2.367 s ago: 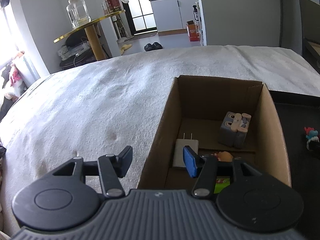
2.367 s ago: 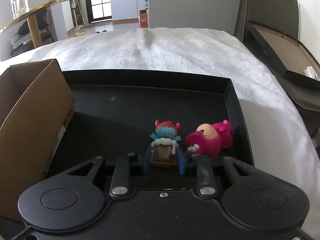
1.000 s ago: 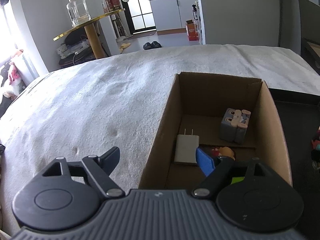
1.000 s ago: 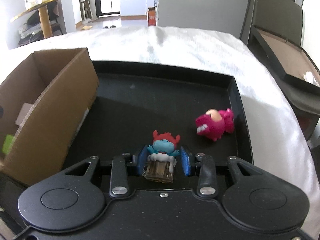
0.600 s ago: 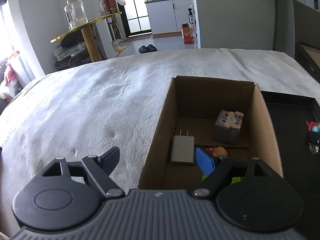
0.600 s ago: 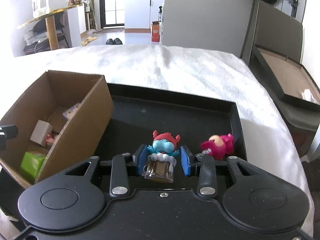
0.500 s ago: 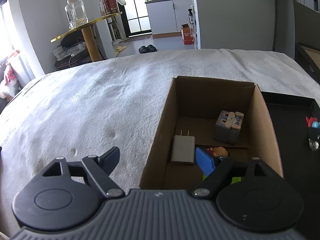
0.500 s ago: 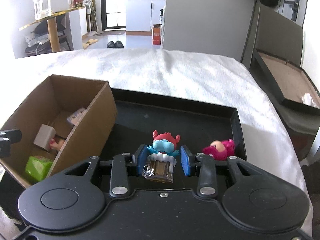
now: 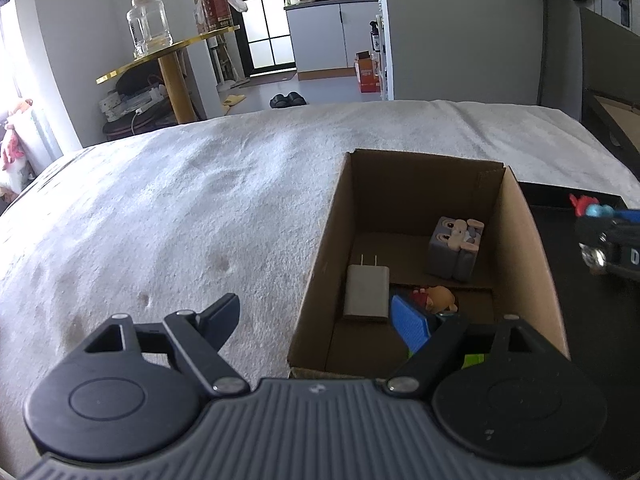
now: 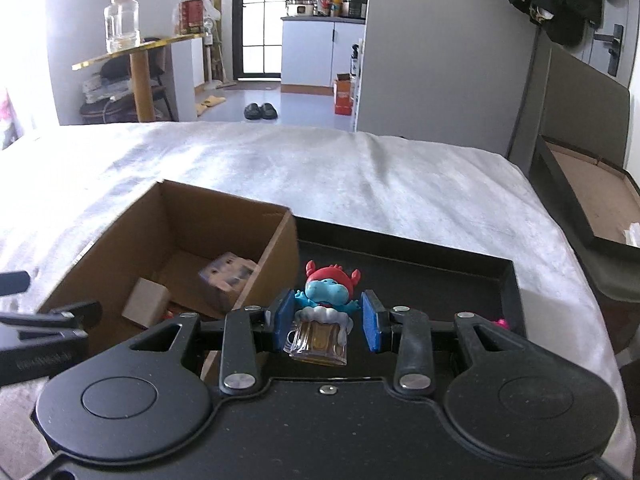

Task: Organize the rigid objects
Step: 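Carry the smurf figure into the box and open the right gripper, then move the right gripper back over the tray toward the pink dinosaur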

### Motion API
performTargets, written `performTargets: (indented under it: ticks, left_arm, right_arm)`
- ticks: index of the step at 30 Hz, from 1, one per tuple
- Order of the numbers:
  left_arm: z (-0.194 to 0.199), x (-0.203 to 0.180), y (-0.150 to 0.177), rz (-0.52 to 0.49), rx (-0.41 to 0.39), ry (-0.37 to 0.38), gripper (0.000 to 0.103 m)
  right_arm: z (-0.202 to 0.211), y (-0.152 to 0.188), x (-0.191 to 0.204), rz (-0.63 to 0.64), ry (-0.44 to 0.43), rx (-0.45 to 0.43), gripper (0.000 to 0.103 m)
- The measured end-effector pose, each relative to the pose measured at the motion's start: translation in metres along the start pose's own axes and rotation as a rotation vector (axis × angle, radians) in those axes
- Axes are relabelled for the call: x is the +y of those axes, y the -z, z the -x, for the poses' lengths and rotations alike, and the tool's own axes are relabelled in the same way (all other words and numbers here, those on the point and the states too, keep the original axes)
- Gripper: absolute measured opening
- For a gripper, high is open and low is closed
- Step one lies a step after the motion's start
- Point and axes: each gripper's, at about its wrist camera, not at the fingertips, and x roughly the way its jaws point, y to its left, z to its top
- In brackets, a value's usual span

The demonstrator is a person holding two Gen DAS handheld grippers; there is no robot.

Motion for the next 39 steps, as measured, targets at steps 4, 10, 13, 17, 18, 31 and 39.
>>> performTargets:
  ticks: [4,10,13,17,18,31,39]
  left_arm:
    - [0.0,0.003,0.001,0.017,-0.01,0.014,0.074]
    - [-0.002,0.009,0.005,0.038,-0.002,0.042,0.051]
    - [-0.005,0.015,0.005,0.055,0.015,0.049,0.037]
    - [-0.007,0.021,0.007,0.071,0.019,0.063,0.014]
    - [-0.007,0.023,0.007,0.074,0.022,0.076,0.011]
    - [-0.007,0.027,0.006,0.088,0.033,0.101,0.011]
    - [-0.007,0.022,0.005,0.072,0.036,0.081,0.011]
  right_arm:
    - [-0.001,-0.006,0.013,0.009,-0.028,-0.011,0.036]
    - [-0.003,-0.012,0.036,0.051,-0.061,-0.022,0.036]
    - [-0.003,-0.014,0.047,0.07,-0.078,-0.024,0.036]
    - [-0.005,-0.015,0.06,0.095,-0.098,-0.017,0.036]
    - [-0.007,-0.015,0.063,0.101,-0.101,-0.014,0.036]
    - [-0.02,-0.02,0.078,0.143,-0.127,-0.006,0.036]
    - [-0.017,-0.027,0.074,0.143,-0.137,-0.05,0.04]
